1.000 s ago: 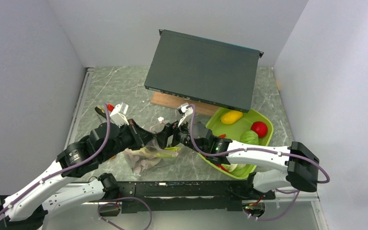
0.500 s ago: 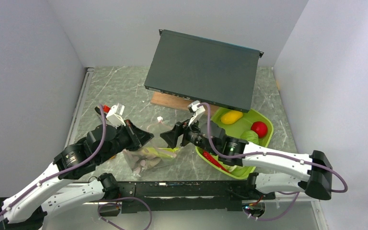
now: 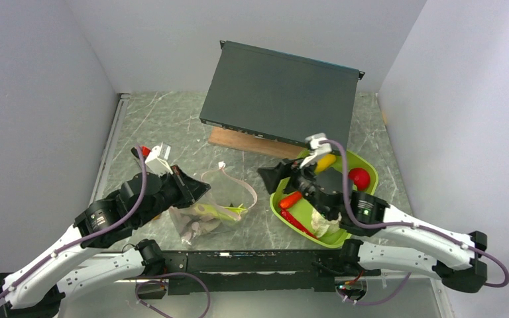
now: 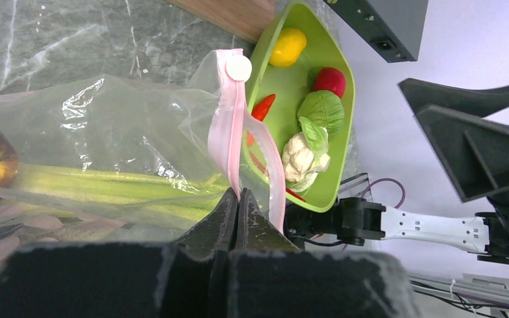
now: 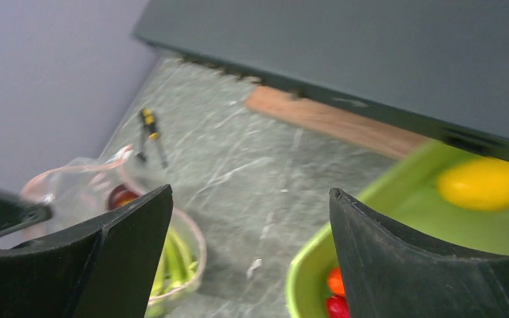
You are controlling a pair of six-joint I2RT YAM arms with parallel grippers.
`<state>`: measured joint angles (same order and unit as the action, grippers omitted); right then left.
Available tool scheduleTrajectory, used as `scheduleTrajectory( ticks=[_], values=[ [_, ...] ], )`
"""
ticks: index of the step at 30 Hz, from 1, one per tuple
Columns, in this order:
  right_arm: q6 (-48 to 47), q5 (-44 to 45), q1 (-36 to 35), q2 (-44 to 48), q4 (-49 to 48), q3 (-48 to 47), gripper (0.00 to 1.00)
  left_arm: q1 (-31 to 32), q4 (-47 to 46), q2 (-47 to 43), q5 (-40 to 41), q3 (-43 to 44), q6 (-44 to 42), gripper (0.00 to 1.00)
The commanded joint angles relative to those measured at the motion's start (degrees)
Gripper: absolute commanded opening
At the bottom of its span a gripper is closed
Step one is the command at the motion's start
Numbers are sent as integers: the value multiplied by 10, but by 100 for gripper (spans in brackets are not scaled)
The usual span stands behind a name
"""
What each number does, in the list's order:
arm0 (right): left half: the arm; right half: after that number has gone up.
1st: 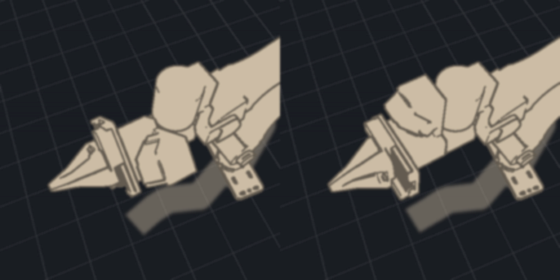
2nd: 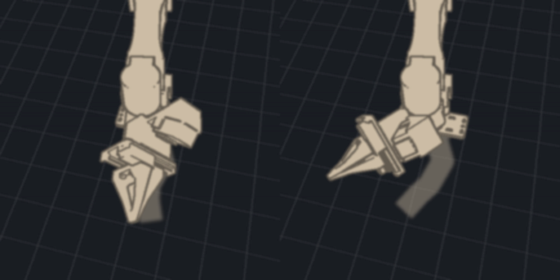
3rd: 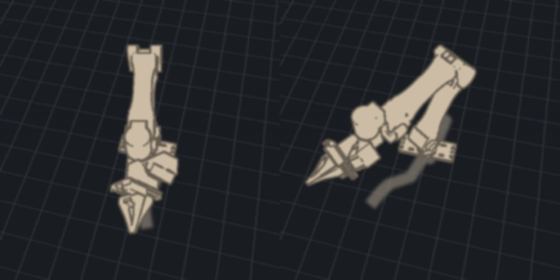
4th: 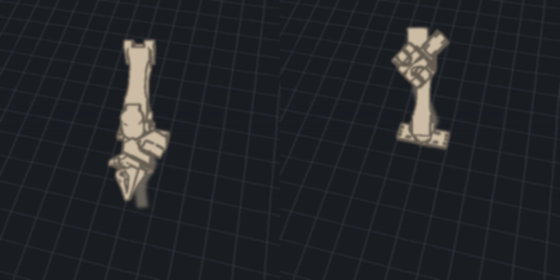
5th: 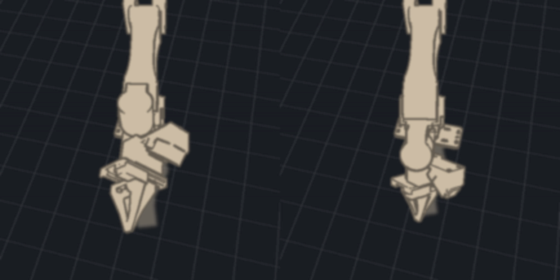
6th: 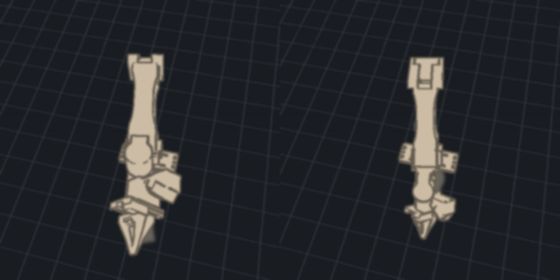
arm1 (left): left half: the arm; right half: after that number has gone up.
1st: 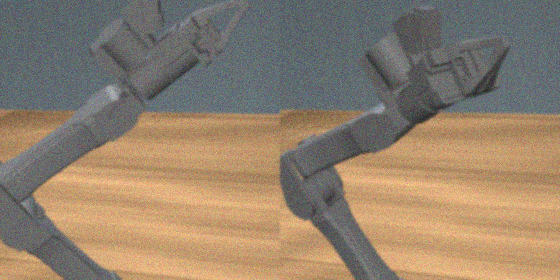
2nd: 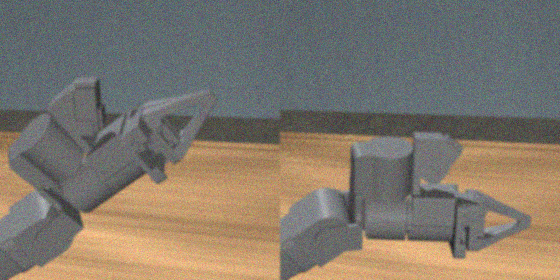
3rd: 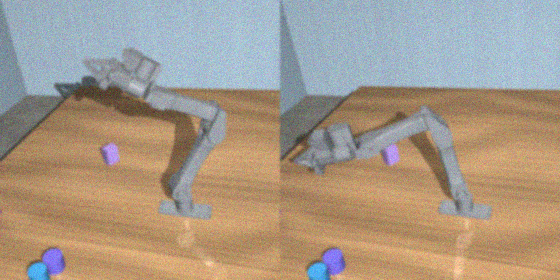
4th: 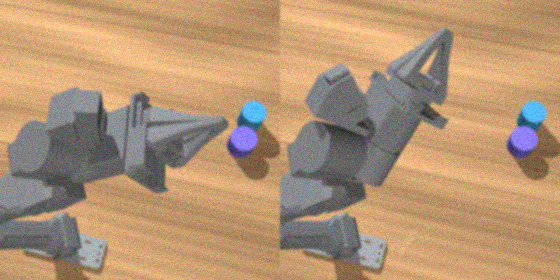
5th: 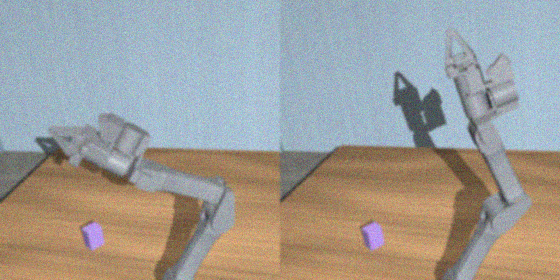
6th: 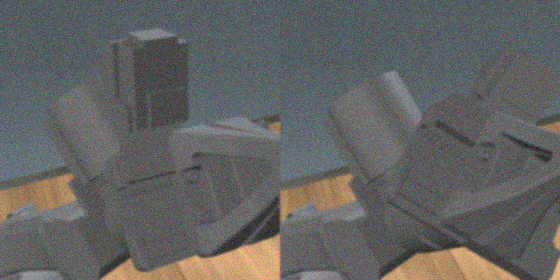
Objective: Place the food in the zip-top bag and seal the zipper
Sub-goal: Place the fake fruit in the zipper food storage bag.
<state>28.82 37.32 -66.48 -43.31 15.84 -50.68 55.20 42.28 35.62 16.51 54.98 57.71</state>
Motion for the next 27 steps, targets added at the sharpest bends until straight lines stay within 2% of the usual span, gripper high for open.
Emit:
scheduleTrajectory(
  ticks=[1,6,11,14,17,22,25,27],
  values=[
    [81,194,3,74,151,27,90,-1,3,7,21,17,-17,0],
    [248,254,5,120,316,49,89,-1,-1,15,20,18,-21,0],
    [453,254,18,78,486,46,87,0,-13,32,8,18,-25,0],
    [531,241,27,60,510,67,87,0,-18,40,-1,18,-26,0],
    [494,210,59,63,433,99,86,-1,-26,43,-12,13,-22,0],
    [360,95,187,56,311,136,86,-1,-37,35,-26,-2,-13,0],
    [269,48,208,55,237,145,86,-1,-34,31,-23,-5,-9,0],
    [272,44,212,43,232,141,86,-1,-33,29,-22,-8,-7,0]
  ],
)
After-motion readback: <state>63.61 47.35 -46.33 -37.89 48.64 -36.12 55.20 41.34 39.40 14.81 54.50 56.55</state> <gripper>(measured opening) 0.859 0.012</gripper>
